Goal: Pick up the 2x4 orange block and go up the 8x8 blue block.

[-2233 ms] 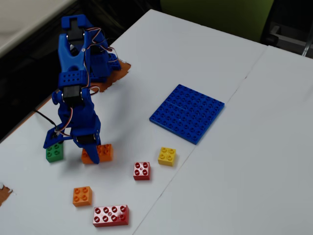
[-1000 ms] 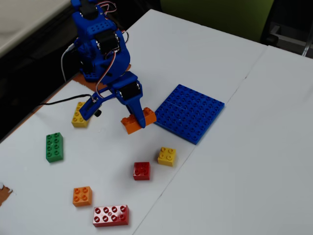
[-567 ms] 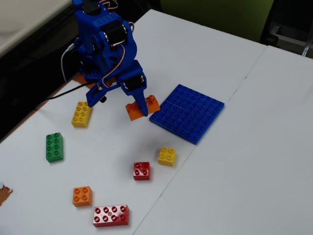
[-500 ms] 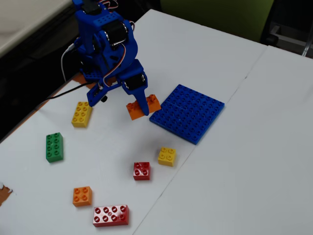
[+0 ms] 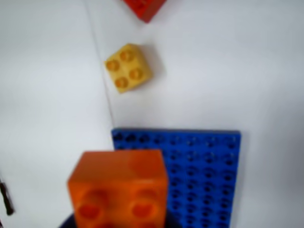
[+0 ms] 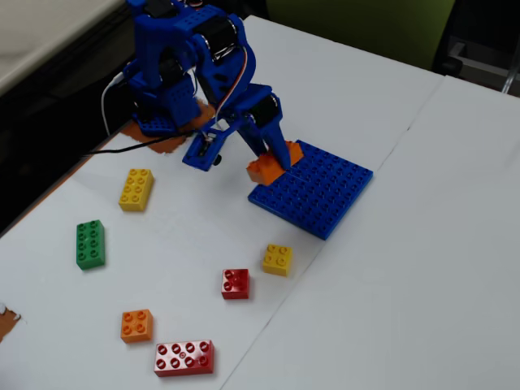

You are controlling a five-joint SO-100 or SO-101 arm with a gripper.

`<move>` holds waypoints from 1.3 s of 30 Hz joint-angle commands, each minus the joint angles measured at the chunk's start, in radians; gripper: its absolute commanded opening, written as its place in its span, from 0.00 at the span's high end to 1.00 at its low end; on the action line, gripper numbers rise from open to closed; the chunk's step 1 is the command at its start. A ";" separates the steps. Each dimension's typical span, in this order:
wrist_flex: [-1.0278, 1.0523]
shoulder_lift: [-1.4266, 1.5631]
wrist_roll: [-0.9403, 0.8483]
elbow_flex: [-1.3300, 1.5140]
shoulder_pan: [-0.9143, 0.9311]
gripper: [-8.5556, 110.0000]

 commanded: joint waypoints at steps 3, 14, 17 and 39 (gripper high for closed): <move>-0.046 0.048 -0.216 -0.063 -0.064 0.93; -0.069 0.026 -0.758 -0.061 -0.137 0.93; -0.048 0.023 -0.884 -0.061 -0.141 0.93; 0.081 -0.149 -1.454 -0.187 -0.121 0.93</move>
